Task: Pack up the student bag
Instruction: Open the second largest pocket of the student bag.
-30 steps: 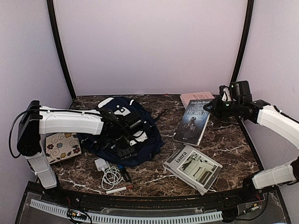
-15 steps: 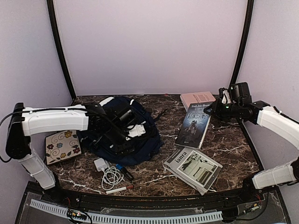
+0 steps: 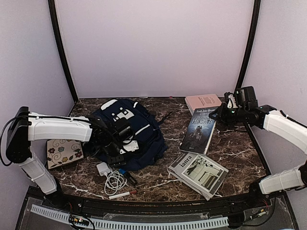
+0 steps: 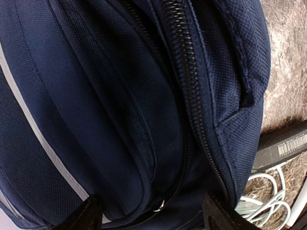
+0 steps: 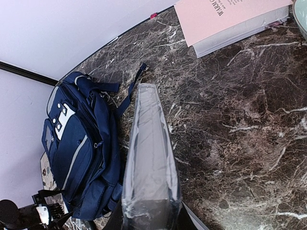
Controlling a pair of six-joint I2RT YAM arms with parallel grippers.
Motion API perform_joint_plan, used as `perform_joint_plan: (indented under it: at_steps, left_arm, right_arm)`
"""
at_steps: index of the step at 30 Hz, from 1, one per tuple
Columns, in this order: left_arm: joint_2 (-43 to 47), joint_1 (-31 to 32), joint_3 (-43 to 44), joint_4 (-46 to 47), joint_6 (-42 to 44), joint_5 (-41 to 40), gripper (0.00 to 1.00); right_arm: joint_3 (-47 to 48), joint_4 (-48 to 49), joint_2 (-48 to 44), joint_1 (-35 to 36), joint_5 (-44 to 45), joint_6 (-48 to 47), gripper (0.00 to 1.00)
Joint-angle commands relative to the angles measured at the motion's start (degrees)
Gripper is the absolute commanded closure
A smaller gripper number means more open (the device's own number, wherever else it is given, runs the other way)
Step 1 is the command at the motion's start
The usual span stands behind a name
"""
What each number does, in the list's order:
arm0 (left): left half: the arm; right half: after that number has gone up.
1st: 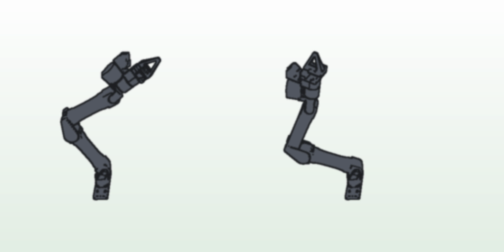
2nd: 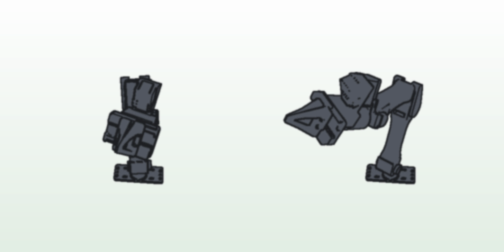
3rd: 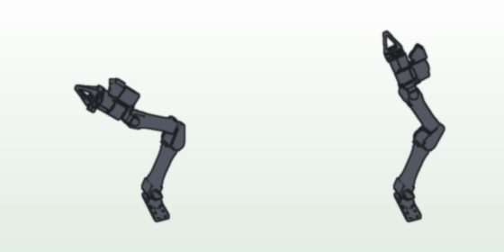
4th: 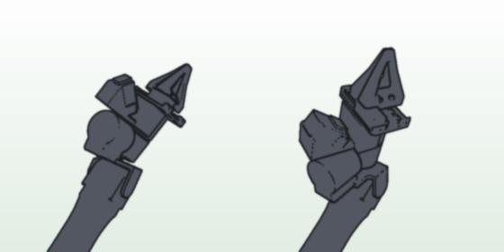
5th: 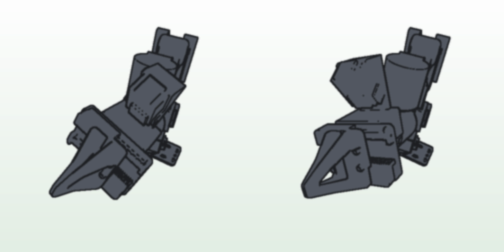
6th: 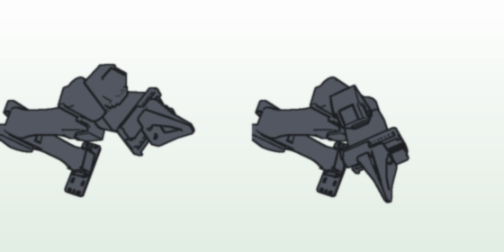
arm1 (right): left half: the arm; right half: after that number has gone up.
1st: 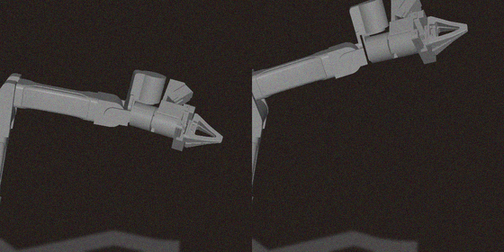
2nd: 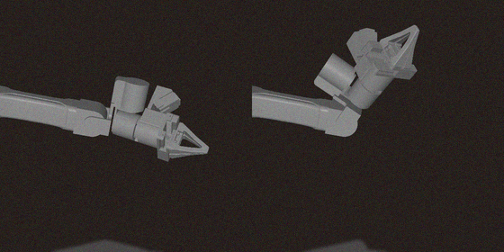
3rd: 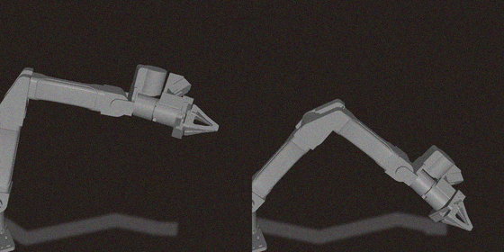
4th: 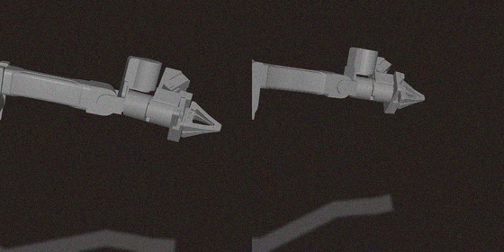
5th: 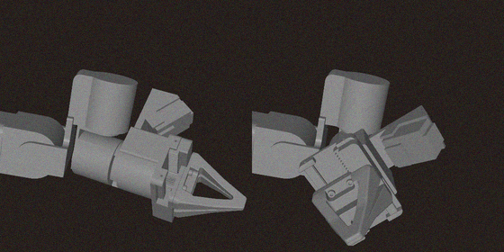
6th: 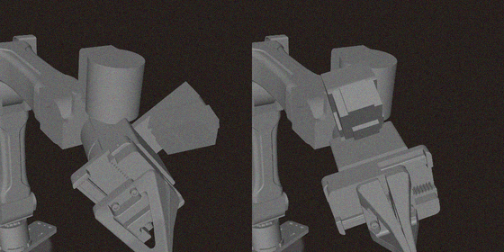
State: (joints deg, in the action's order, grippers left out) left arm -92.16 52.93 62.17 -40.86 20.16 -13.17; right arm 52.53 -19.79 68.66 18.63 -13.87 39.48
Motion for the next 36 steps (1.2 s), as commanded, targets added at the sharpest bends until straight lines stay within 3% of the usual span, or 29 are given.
perform_joint_plan:
  at_steps: [1, 8, 11, 18, 26, 32, 36]
  left_arm:
    - [-0.5, 0.2, -0.7, 0.5, 2.3, -1.0, 0.24]
    - [-5.5, 0.2, 0.9, 5.0, 0.6, -15.2, 0.30]
    - [-6.4, 0.3, 3.2, 5.0, -0.1, -15.6, 0.36]
    - [-2.5, 0.3, 4.0, 13.0, -0.6, -15.4, 0.39]
    - [-2.1, 0.2, 3.4, 20.1, -1.9, -21.9, 0.39]
    - [-1.8, 0.2, 4.0, 23.7, -3.3, -21.0, 0.39]
    - [-4.6, 0.2, 4.1, 23.6, -1.8, -19.7, 0.26]
  right_arm:
    - [0.8, 6.6, -2.1, 0.0, -1.6, 0.7, 1.00]
    - [0.4, 7.4, -2.1, 0.0, -2.0, 1.0, 1.00]
    - [0.2, 7.3, -2.2, 0.0, -2.0, 1.0, 1.00]
    - [-0.7, 7.7, -2.4, 0.0, -2.1, 1.3, 1.00]
    - [-0.7, 7.7, -3.2, 0.0, -2.2, 1.6, 1.00]
    - [-1.4, 7.8, -3.7, 0.0, -2.2, 1.6, 1.00]
    - [-1.6, 8.1, -3.9, 0.0, -2.8, 2.0, 1.00]
